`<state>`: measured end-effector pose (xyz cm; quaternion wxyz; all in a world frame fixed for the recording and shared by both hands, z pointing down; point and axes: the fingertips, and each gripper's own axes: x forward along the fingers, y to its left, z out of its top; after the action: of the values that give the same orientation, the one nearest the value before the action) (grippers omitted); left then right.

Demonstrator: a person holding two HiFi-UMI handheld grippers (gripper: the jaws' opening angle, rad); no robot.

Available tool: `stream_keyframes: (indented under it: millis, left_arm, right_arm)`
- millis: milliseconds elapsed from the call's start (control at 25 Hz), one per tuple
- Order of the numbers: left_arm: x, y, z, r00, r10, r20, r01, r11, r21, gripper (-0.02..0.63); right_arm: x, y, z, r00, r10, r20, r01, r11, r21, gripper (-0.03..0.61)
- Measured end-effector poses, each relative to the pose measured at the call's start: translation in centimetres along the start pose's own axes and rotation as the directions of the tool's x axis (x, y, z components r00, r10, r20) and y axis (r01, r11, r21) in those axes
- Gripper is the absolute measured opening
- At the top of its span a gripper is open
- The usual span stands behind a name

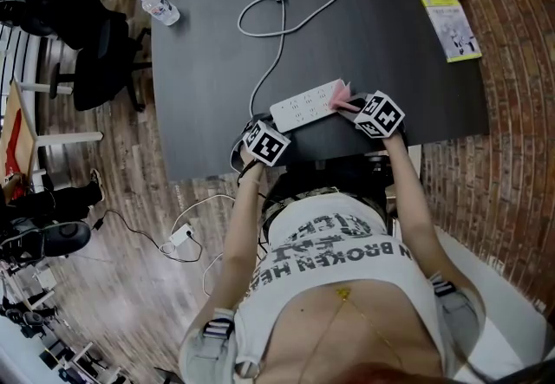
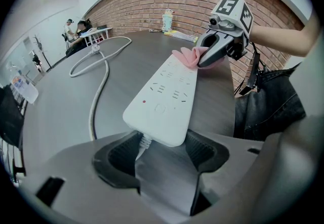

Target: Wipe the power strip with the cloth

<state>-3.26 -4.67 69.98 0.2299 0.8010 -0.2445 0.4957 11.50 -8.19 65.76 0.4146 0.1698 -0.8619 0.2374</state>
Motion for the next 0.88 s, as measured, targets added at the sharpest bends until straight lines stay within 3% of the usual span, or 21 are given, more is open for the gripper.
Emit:
stream_keyframes:
  millis: [360,560,880]
  left_arm:
    - [0.0,0.1,-0.1,1.0,-0.001,0.005,0.001,1.0,0.003,0.273]
    - [0.0,0.1,-0.1,1.0,-0.002,0.005,0.002,1.0,0.003,0.273]
    - [0.0,0.0,-0.1,1.0,-0.001,0.017,0.0,1.0,0.006,0.273]
  right_arm:
    - [-0.6,-0.5,-1.4,0.997,-0.051,-0.058,0.051,0.999,0.0,0.015]
    - [0.3,-0.9,-5.0,0.97,-0.119,-0.213,0.099,0.99,-0.1,0.017]
    - [-1.1,-0.9,-4.4,0.989,-0.113,-0.097,0.114,0.993,0.004,0.017]
